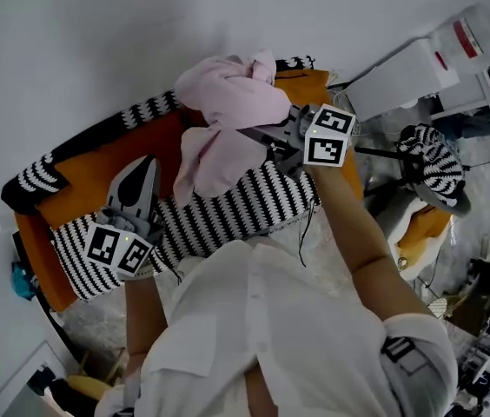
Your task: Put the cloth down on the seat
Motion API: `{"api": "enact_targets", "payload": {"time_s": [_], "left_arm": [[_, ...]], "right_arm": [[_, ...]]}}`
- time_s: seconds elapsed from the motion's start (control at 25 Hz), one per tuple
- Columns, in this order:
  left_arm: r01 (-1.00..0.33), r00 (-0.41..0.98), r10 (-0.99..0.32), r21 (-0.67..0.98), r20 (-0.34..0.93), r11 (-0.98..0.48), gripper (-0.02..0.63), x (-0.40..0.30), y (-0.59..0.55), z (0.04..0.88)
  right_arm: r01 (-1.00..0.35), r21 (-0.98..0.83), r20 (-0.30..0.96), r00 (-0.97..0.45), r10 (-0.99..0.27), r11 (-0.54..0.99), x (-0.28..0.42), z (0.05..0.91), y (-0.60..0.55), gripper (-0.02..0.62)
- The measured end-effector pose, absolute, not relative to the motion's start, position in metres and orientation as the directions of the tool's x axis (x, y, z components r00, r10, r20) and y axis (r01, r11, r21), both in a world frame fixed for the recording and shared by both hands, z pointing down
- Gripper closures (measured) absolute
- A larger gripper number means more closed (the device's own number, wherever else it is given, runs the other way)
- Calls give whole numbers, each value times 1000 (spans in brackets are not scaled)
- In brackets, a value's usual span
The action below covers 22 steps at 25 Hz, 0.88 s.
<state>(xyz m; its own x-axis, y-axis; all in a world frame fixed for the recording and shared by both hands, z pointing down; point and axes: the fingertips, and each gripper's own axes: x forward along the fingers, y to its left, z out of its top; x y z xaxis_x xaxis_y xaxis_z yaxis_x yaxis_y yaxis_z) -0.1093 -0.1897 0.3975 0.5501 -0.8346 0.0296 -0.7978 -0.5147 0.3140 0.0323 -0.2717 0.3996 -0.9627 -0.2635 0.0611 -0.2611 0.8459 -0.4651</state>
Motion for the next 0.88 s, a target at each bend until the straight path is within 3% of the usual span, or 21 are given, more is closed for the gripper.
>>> {"api": "enact_targets", "payload": {"time_s": [0.4, 0.88], "left_arm": [[-797, 556, -830, 313, 47, -516, 589, -5, -251, 399], [-752, 636, -765, 303, 102, -585, 589, 68, -297, 410]], "right_arm": [[-339, -433, 201, -940, -277, 835, 160, 463, -393, 405], [-537, -369, 505, -801, -322, 758, 256, 555, -476, 388]]}}
